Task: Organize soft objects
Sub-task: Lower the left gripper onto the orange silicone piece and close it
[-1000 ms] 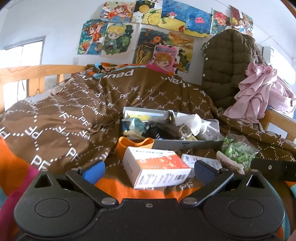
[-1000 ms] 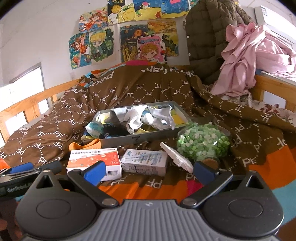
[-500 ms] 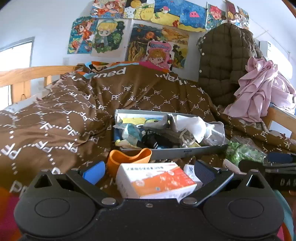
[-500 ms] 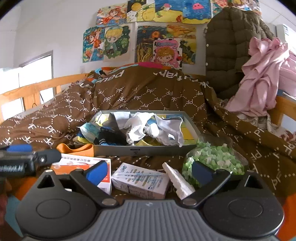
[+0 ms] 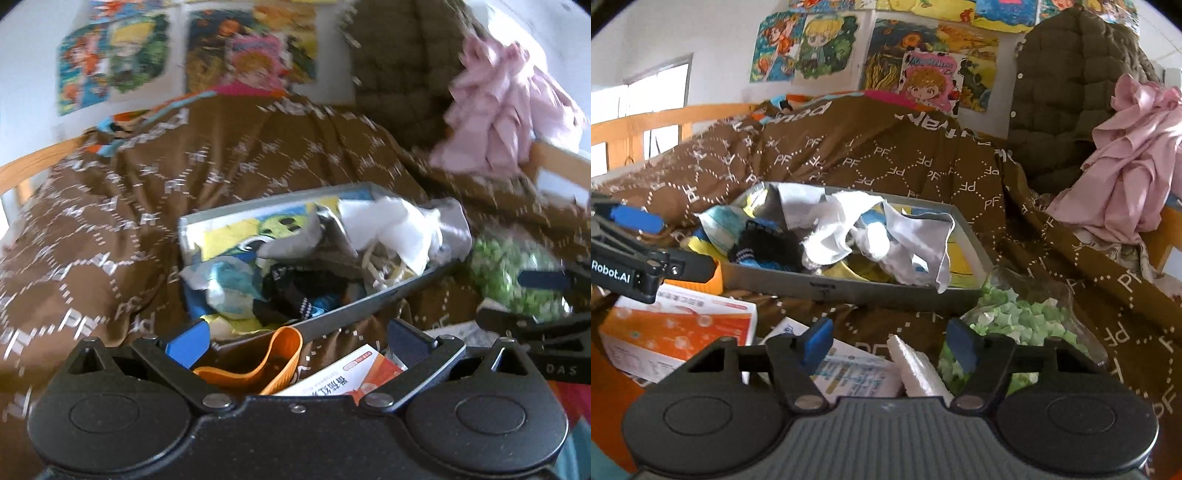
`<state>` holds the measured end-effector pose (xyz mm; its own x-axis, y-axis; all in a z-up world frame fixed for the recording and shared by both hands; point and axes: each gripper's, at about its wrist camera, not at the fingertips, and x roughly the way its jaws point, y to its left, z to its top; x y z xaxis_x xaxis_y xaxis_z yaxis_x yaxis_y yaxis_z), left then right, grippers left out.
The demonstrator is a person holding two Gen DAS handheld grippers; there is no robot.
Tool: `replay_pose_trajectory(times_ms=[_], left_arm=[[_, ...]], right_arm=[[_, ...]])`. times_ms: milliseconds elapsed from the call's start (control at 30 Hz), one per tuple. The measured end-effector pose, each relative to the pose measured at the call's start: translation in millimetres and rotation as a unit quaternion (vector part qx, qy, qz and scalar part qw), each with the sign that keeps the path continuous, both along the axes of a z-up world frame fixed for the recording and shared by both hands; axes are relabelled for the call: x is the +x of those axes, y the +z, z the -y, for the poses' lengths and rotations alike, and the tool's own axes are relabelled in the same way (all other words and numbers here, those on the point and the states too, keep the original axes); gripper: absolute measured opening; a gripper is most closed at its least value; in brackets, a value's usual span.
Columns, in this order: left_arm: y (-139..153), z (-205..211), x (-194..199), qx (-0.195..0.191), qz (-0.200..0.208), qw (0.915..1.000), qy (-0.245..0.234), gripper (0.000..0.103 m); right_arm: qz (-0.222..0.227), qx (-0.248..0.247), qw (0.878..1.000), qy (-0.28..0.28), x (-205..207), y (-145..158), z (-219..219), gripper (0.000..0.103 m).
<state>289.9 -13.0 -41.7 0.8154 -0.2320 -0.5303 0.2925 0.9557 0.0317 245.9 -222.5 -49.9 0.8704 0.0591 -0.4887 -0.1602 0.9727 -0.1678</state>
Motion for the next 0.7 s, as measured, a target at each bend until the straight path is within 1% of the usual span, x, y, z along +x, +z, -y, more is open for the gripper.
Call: replay_pose_trajectory(times_ms=[67, 100, 167, 233, 300, 400, 467, 533, 567, 700], left_arm=[[-1, 5, 10, 0.018, -0.012, 0.9994, -0.025, 0.099], [-1, 7, 14, 0.024, -0.020, 0.9988, -0.037, 0.096], [-2, 8, 22, 0.026, -0.037, 0.9977, -0.050, 0.094], [-3, 9, 28, 0.027, -0.052, 0.9968, -0.054, 0.088], [-4, 8, 32, 0.027, -0.071, 0.9959, -0.050, 0.082], [-6, 7, 37, 0.028, -0.091, 0.9947, -0.037, 0.080], [-9, 9, 39, 0.034, -0.102, 0.9938, -0.028, 0.076], [-12, 13, 42, 0.037, -0.113, 0.9927, -0.021, 0.069], [-13, 15, 44, 0.038, -0.117, 0.9923, -0.019, 0.067], [-12, 21, 51, 0.032, -0.129, 0.9911, -0.003, 0.065]], right_arm=[[-0.006, -0.004, 1.000, 0.002, 4, -3, -1, 0.064], [-0.009, -0.005, 1.000, 0.003, 5, -5, -1, 0.062], [-0.014, -0.003, 1.000, 0.005, 7, -6, -1, 0.061], [-0.017, -0.002, 1.000, 0.005, 9, -7, 0, 0.060], [-0.018, -0.001, 1.000, 0.006, 11, -8, 0, 0.058], [-0.023, -0.004, 1.000, 0.008, 13, -10, -2, 0.057], [-0.026, -0.009, 1.000, 0.010, 15, -12, -3, 0.056], [-0.028, -0.015, 0.999, 0.011, 17, -14, -5, 0.054], [-0.029, -0.018, 0.999, 0.011, 18, -15, -6, 0.052], [-0.033, -0.025, 0.999, 0.005, 21, -17, -6, 0.048]])
